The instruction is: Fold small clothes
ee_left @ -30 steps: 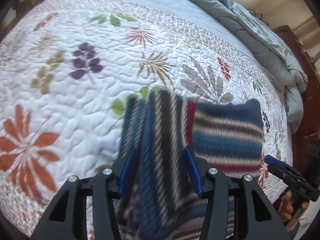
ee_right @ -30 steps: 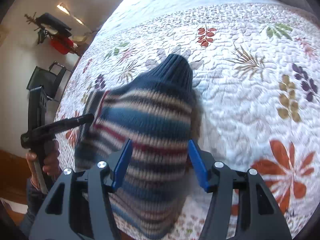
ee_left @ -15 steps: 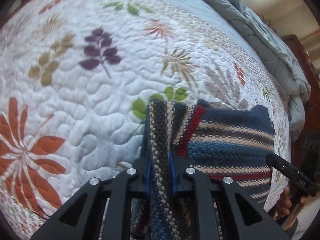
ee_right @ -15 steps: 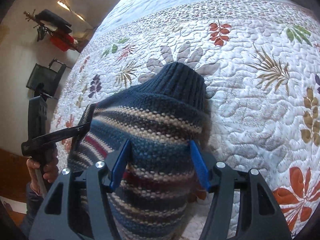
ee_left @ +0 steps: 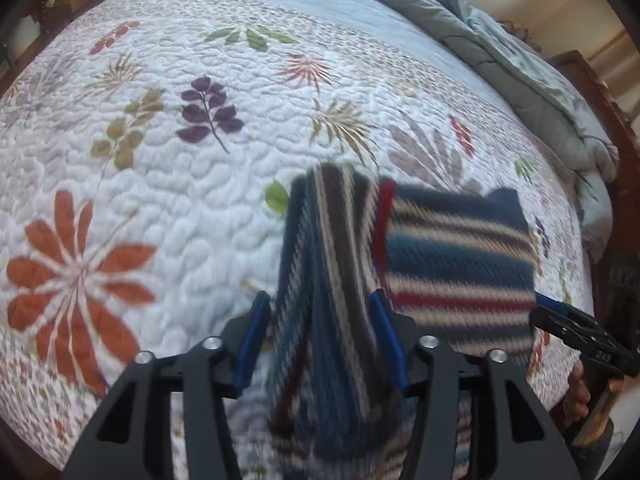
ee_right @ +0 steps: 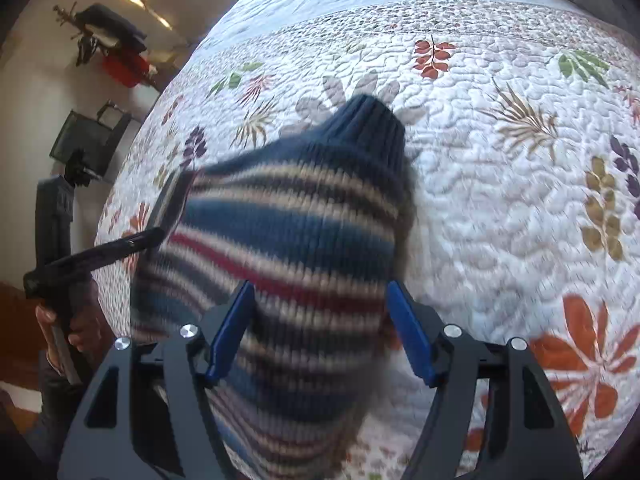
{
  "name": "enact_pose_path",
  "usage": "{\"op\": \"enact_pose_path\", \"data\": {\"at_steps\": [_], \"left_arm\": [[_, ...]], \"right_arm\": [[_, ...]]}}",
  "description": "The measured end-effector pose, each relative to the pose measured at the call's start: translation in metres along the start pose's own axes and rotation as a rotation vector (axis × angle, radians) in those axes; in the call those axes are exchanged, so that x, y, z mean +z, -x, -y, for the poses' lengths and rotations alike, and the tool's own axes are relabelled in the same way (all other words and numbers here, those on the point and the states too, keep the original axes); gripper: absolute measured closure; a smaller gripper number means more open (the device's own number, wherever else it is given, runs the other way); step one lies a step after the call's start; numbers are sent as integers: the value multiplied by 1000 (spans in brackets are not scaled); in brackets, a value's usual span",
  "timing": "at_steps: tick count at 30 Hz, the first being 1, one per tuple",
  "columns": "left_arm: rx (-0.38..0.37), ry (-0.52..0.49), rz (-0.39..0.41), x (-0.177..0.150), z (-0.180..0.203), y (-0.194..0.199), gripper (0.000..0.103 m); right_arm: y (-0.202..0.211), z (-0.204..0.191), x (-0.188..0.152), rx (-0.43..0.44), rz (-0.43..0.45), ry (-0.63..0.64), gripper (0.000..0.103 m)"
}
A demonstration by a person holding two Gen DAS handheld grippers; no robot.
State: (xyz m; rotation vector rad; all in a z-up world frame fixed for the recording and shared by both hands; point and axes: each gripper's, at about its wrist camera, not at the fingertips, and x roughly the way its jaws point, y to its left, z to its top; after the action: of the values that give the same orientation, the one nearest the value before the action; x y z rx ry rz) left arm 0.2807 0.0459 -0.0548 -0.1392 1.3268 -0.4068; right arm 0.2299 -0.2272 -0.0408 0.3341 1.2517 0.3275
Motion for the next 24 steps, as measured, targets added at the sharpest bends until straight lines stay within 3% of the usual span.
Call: {"op": "enact_pose_path", "data": {"at_steps": [2,6,9,14,24], "left_arm": [[-5,-23,0,-12,4,5,30],[-5,-61,-16,-33,12,6,21],[12,-76,-12,-42,15,3,19],[-26,-40,-41,-44,8,-8,17],[-95,-28,-123,-31,8,-47,6]], "right_arm": [[7,-3,-11,-7,-2,19,34],[14,-8,-30,-6,-10,27,32],[17,-11,-43,9,-9,30,30],[15,-11,-56,27,-18,30,28],[-13,-3,-48,80,-46,-13,22]]}}
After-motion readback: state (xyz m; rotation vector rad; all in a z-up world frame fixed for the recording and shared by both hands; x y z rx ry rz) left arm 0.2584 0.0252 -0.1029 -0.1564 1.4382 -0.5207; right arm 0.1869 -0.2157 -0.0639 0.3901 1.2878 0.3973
